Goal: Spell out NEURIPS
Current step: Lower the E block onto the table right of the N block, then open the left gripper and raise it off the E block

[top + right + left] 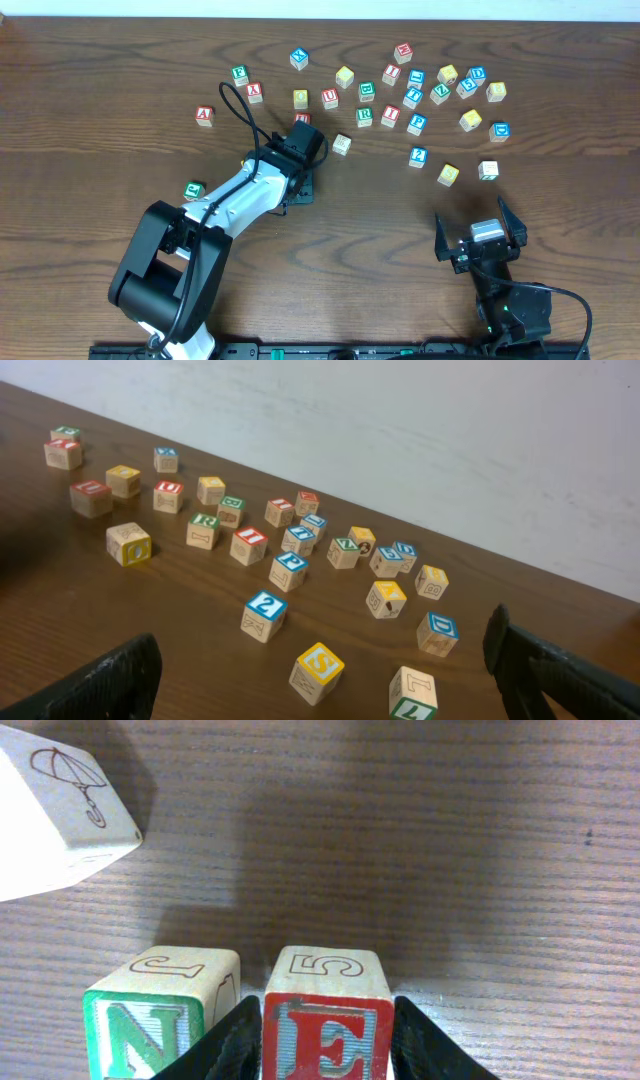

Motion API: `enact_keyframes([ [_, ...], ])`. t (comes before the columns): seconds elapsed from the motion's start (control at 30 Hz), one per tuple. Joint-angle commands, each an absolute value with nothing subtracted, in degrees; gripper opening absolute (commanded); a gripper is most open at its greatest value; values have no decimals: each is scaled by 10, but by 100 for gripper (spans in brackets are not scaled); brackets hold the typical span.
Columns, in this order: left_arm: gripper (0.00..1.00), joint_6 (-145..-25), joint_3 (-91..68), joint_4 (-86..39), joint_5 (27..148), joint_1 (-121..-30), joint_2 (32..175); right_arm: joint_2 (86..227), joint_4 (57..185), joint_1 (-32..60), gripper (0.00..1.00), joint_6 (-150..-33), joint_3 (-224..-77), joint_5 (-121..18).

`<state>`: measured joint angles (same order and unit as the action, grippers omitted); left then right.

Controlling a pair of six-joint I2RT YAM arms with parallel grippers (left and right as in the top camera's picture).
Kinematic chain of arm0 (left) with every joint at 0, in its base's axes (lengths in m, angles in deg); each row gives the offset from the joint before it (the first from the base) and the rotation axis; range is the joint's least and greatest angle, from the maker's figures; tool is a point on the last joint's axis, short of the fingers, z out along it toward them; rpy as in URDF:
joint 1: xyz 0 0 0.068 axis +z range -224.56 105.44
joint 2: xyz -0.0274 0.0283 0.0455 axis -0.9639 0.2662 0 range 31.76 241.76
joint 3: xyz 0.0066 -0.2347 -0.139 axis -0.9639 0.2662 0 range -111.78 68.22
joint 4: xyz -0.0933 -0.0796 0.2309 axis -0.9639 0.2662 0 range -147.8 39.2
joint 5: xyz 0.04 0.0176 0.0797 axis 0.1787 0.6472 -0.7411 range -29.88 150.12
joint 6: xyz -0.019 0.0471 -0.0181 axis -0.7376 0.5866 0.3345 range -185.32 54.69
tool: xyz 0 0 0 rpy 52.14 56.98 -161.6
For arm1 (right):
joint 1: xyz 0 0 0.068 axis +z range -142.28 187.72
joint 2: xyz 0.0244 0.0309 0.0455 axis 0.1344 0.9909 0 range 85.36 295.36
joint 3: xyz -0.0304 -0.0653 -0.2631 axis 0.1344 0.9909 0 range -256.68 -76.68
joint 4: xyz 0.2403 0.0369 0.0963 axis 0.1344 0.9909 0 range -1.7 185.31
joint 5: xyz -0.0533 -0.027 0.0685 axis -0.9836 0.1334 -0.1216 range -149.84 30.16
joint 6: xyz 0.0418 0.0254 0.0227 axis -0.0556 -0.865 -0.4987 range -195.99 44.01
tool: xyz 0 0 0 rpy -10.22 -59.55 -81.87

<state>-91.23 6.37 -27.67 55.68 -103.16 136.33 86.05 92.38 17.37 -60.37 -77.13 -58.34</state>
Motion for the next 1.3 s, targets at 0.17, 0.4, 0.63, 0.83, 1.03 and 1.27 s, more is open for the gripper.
enact_keyframes([
  [0.17, 40, -915, 27, -259, 545, -1030, 1353, 857, 926, 167, 99, -612, -770, -588],
  [0.4, 40, -911, 18, -251, 545, -1029, 1352, 857, 926, 167, 99, -612, -770, -588],
  [0.63, 40, -909, 17, -250, 538, -1029, 1333, 857, 926, 167, 99, -612, -770, -588],
  [0.83, 40, -904, 16, -245, 529, -1029, 1293, 857, 926, 167, 99, -612, -770, -588],
  [1.03, 43, -894, 16, -243, 530, -1029, 1232, 857, 926, 167, 99, -612, -770, -588],
  [1.27, 52, -819, -42, -191, 529, -1025, 1205, 857, 926, 167, 99, -612, -770, -588],
])
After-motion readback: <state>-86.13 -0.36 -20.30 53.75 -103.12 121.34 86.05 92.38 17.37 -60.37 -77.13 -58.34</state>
